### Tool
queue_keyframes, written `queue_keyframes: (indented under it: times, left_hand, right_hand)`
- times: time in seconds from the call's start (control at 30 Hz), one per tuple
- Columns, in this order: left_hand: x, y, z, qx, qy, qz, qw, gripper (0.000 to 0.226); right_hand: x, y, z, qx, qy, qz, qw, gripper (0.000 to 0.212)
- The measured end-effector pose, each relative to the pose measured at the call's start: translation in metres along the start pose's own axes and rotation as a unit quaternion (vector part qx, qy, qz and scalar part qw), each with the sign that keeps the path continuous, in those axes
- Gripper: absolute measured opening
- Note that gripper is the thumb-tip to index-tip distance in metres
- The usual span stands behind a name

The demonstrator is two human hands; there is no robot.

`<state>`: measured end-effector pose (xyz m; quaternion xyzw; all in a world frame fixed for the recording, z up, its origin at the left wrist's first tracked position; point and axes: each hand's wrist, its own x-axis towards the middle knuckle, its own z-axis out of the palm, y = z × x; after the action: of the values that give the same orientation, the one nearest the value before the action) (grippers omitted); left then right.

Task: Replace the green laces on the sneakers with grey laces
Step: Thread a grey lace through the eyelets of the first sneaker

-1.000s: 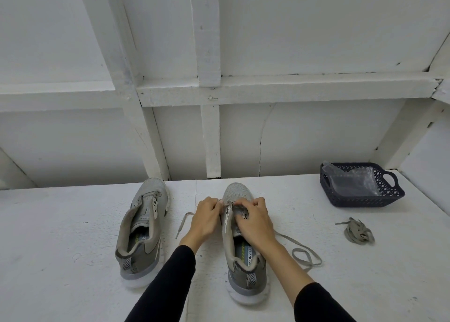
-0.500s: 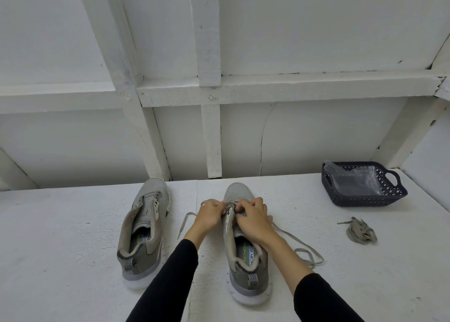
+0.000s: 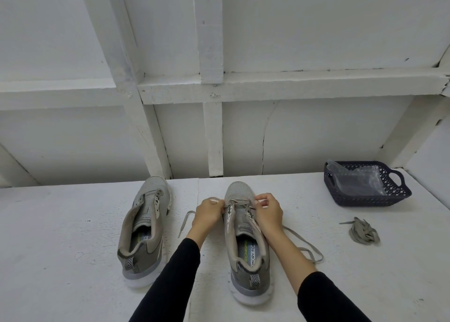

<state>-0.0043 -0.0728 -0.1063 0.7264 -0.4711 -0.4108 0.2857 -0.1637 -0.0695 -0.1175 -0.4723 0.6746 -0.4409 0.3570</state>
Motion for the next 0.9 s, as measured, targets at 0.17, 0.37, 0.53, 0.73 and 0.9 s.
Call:
queue_keyframes:
  times: [0.17,0.37,0.53,0.73,0.9]
  left_hand:
    - [-0.005,-0.006,-0.009,0.008,0.087,-0.019,0.996,0.022]
    - [-0.010,-0.013,-0.011,0.086,0.057,0.192,0.976,0.013]
    - [-0.012,-0.009,-0.007,0.213,0.067,0.266,0.938,0.017]
    - [-0.014,-0.006,-0.011,0.298,0.065,0.274,0.912,0.023]
    - [-0.017,-0.009,-0.010,0.330,0.083,0.253,0.905,0.026]
  right_hand:
    - [-0.001,0.008,-0.004,-0.033,-0.017,-0.052,0.998,0.016]
    - [-0.002,0.006,-0.006,-0.043,-0.048,-0.086,0.994,0.016]
    - [-0.002,0.008,-0.009,-0.068,-0.066,-0.095,0.991,0.005]
    - [-0.003,0.008,-0.016,-0.113,-0.101,-0.121,0.981,0.013]
    - [-0.002,0.009,-0.016,-0.196,-0.083,-0.120,0.970,0.015]
